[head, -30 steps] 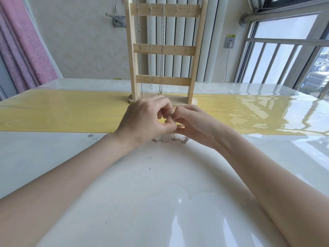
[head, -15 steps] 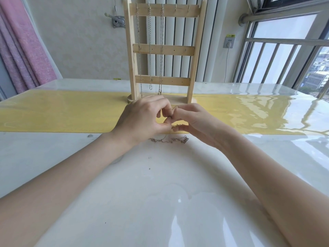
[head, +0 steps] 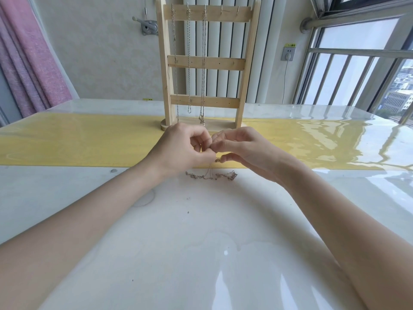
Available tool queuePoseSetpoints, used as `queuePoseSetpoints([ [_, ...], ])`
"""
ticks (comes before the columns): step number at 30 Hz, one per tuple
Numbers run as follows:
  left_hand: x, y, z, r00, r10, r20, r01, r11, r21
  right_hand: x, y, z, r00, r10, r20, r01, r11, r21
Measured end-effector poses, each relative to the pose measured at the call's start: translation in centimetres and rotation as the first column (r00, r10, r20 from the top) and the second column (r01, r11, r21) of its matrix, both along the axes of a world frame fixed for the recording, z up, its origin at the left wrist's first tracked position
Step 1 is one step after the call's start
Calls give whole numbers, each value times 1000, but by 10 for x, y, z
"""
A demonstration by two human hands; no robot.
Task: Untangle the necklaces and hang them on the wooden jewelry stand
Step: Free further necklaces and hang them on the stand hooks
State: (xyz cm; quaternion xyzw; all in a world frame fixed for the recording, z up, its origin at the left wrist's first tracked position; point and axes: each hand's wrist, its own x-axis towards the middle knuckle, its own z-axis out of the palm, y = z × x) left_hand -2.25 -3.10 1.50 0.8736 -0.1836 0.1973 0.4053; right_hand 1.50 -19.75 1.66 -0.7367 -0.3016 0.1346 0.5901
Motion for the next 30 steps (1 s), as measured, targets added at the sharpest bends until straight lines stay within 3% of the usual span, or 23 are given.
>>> queuePoseSetpoints([
  [3,1,-4,-1,991,-54,-124,26,977,-213,-2,1,1,1000,6,-10,-6,999,52],
  [7,1,-11,-2,975,-75,-208,-4,934,-358,-2,5,-2,996,-63,66,59,995,75],
  [12,0,-13,-4,983,-59,-175,-19,910,-414,0,9,-7,978,-175,117,164,982,93],
  [17,0,-14,-1,990,-53,-131,-16,879,-476,-5,7,-2,991,-122,57,111,979,172],
  [21,0,-8,2,996,-22,-87,-12,929,-371,-4,3,3,986,-156,61,140,968,206],
  [25,3,-4,0,999,38,-17,-41,978,-205,-4,4,1,975,-168,148,154,983,102],
  [30,3,-4,-2,998,52,45,-46,992,-117,-3,3,0,980,-152,130,145,988,57],
])
